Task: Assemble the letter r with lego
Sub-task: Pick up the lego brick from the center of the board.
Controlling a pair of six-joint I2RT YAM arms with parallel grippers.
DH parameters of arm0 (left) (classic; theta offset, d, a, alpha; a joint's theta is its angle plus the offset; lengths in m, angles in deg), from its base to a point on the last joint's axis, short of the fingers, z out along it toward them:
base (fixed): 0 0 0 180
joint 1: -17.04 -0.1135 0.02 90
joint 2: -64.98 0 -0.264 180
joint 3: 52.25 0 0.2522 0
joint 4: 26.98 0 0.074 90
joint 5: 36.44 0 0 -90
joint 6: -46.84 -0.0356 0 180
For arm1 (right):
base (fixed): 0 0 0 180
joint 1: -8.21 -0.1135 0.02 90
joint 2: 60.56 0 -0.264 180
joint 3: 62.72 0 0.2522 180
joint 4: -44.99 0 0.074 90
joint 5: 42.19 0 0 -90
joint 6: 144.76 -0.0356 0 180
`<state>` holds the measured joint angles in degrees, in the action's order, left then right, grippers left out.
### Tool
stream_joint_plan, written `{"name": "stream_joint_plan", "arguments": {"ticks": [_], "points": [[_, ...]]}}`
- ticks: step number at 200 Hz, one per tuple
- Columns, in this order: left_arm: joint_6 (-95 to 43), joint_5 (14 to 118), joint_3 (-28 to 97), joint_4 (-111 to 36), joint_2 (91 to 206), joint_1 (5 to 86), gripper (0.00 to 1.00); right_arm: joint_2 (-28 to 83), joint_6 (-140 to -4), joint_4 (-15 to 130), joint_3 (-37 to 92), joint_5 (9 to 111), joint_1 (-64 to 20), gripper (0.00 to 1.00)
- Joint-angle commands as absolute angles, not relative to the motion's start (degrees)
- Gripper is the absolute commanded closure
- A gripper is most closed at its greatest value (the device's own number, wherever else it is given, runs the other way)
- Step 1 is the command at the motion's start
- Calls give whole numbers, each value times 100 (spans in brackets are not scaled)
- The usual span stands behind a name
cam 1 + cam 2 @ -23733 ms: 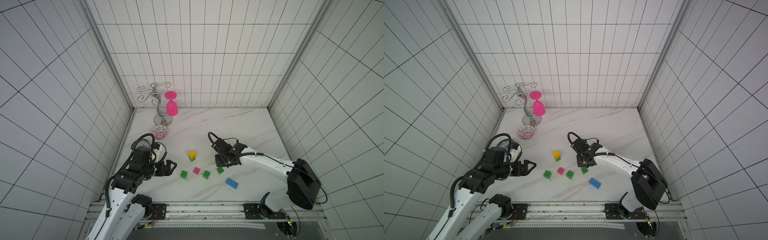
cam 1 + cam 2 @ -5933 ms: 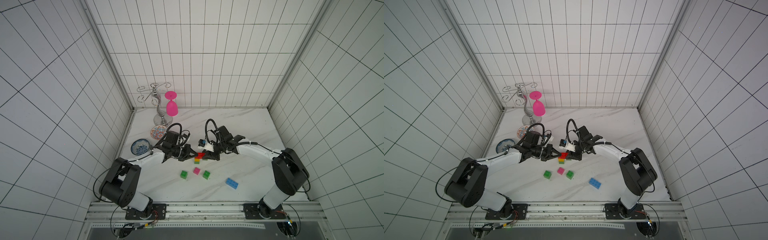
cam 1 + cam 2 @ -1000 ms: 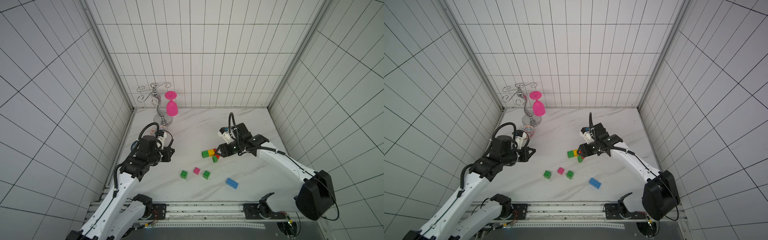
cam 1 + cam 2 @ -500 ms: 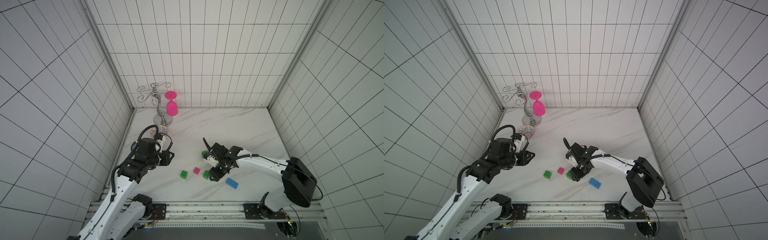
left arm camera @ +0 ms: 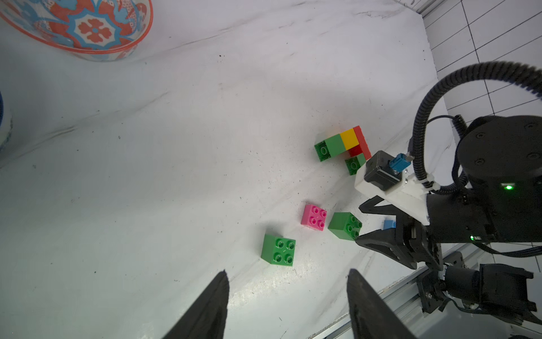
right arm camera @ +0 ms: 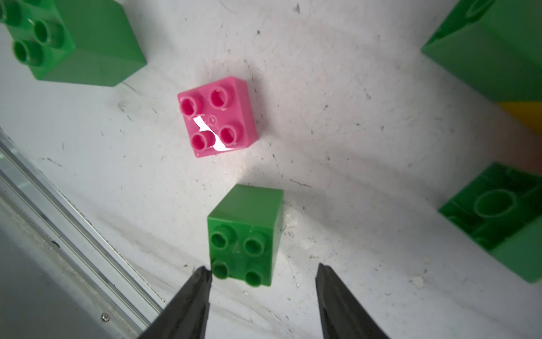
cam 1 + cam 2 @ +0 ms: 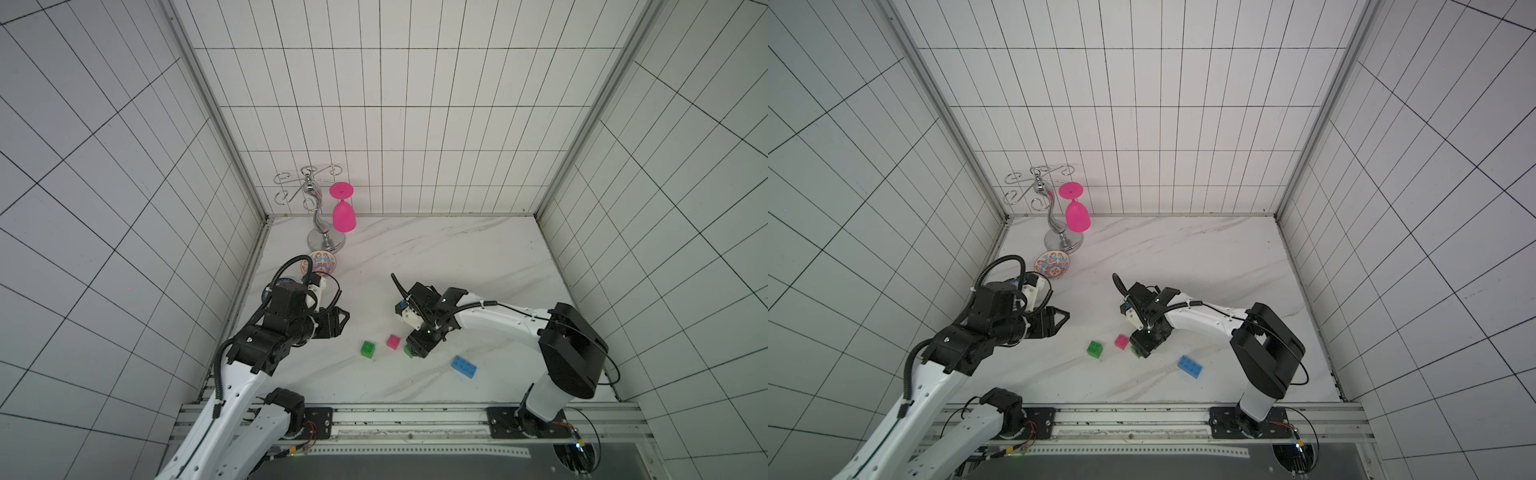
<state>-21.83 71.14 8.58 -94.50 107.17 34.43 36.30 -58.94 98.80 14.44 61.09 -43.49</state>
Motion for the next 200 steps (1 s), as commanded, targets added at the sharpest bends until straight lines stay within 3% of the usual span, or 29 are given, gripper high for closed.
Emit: {"name": "stream_joint_plan", "arguments": {"ticks": [1, 8, 15, 26, 82, 122, 134, 156, 200], "points": [[-2207, 6992, 923, -9672, 10500, 3418, 29, 3855, -5705, 10041, 1771, 5958, -4456, 39], [-2207, 6953, 928, -9715, 10453, 3418, 25, 3899, -5690, 10046, 1827, 5955, -4469, 40], [-2207, 6909, 929, -9772, 10411, 3418, 12, 3963, -5678, 10047, 1879, 5950, -4495, 40], [-2219, 6876, 908, -9867, 10342, 3418, 3, 4045, -5669, 10203, 1939, 5924, -4535, 40], [-2193, 6801, 748, -10192, 9951, 3418, 3, 4220, -5885, 10267, 2001, 5791, -4644, 50], [-2114, 6832, 656, -10354, 9823, 3418, 3, 4198, -6067, 10304, 1951, 5737, -4686, 65], [-2097, 6848, 595, -10413, 9765, 3418, 3, 4137, -6137, 10312, 1929, 5781, -4691, 73], [-2059, 6875, 481, -10537, 9598, 3418, 3, 4007, -6344, 10517, 2031, 5730, -4690, 100], [-1891, 7077, 291, -10707, 9297, 3418, 3, 3684, -6500, 11128, 2750, 5688, -4702, 100]]}}
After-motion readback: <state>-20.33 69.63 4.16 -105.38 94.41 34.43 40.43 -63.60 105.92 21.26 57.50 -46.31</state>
